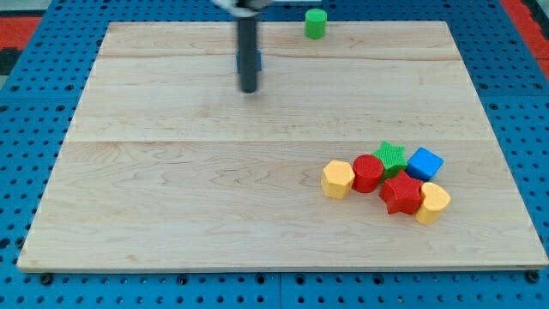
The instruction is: Point your arm at top right
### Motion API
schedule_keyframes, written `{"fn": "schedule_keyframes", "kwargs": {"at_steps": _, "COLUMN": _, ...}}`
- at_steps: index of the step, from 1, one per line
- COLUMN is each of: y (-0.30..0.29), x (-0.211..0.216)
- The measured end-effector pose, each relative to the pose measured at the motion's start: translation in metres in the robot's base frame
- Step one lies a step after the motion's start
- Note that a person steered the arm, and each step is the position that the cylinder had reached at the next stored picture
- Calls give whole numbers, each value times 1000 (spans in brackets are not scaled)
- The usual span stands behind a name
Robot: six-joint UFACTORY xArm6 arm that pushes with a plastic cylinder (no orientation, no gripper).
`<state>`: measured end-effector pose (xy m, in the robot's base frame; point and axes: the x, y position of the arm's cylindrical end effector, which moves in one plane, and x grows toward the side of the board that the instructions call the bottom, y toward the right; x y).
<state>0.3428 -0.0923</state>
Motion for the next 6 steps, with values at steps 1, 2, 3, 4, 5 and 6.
{"fn": "schedule_keyframes", "kwargs": {"at_steps": 1, "y": -52, "x": -50}}
{"fn": "schedule_keyframes", "kwargs": {"at_steps": 2, "y": 25, "x": -55}}
{"fn": "schedule_keyframes", "kwargs": {"at_steps": 3, "y": 109, "x": -43}}
{"fn": "schedule_keyframes", "kwargs": {"at_steps": 4, "y": 134, "x": 23}}
{"fn": "schedule_keyframes", "kwargs": {"at_steps": 5, "y": 239, "x": 6}}
{"fn": "schedule_keyframes", "kwargs": {"at_steps": 6, "y": 322, "x": -63}}
